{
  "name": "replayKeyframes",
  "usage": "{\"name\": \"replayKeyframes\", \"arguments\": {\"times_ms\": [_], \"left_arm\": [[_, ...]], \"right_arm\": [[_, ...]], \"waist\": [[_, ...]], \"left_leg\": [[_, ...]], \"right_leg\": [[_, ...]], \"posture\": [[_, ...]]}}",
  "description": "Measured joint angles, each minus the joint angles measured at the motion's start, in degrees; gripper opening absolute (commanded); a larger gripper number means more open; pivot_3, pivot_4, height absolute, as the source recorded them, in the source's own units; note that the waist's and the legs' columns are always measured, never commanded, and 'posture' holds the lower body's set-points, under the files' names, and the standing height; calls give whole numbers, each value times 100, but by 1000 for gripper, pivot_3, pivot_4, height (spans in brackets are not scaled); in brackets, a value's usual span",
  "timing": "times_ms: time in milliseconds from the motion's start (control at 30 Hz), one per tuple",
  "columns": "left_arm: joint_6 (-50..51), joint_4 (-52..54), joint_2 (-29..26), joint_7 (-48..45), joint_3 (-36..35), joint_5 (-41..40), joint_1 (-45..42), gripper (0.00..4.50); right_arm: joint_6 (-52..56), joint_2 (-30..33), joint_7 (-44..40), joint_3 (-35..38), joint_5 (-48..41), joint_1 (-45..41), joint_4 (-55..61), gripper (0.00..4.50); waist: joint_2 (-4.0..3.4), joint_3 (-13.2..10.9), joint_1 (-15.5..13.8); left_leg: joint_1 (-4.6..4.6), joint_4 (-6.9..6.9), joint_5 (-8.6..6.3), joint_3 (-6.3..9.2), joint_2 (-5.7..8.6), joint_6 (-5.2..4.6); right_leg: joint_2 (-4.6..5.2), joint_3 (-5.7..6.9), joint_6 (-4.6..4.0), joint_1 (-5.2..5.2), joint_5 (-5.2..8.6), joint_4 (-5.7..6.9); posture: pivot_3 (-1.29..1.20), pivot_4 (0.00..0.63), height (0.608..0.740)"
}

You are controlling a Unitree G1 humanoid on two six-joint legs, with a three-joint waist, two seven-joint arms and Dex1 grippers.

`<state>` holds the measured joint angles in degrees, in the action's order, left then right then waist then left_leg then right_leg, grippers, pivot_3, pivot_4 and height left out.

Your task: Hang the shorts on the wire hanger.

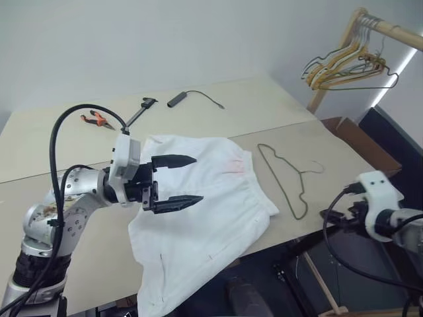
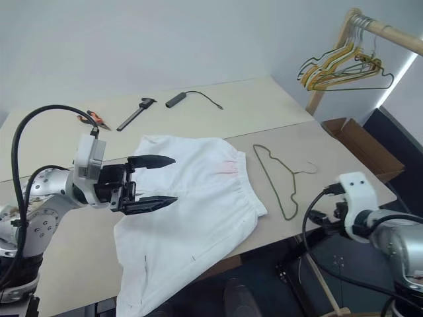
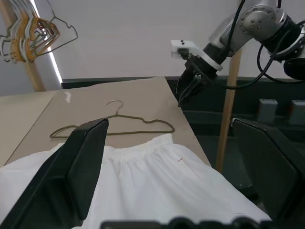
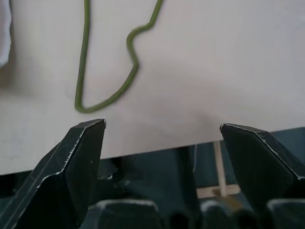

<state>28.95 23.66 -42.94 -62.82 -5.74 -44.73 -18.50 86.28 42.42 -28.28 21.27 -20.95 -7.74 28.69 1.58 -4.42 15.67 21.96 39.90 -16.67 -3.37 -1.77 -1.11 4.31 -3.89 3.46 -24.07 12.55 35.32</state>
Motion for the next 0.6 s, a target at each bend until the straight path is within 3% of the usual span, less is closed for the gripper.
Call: {"name": "replayKeyframes", "arguments": {"times_ms": [200, 600], "left_arm": [[7, 21, 2, 73, -10, -17, 15, 4500], [246, 400, -290, 218, -534, -257, 536, 4500]], "right_arm": [[-455, -311, 340, -376, 59, -494, -651, 4458], [-1239, -458, 485, -1168, 242, -1008, -1964, 4458]], "waist": [[-17, 13, 109], [-20, 15, 7]], "left_leg": [[-2, -2, 0, -1, 0, 0], [-5, -1, 0, 0, 3, -1]], "right_leg": [[-2, -5, 1, -5, -1, 4], [2, -5, 1, -5, 0, 13]], "posture": [[-254, 32, 740], [-204, 38, 740]]}}
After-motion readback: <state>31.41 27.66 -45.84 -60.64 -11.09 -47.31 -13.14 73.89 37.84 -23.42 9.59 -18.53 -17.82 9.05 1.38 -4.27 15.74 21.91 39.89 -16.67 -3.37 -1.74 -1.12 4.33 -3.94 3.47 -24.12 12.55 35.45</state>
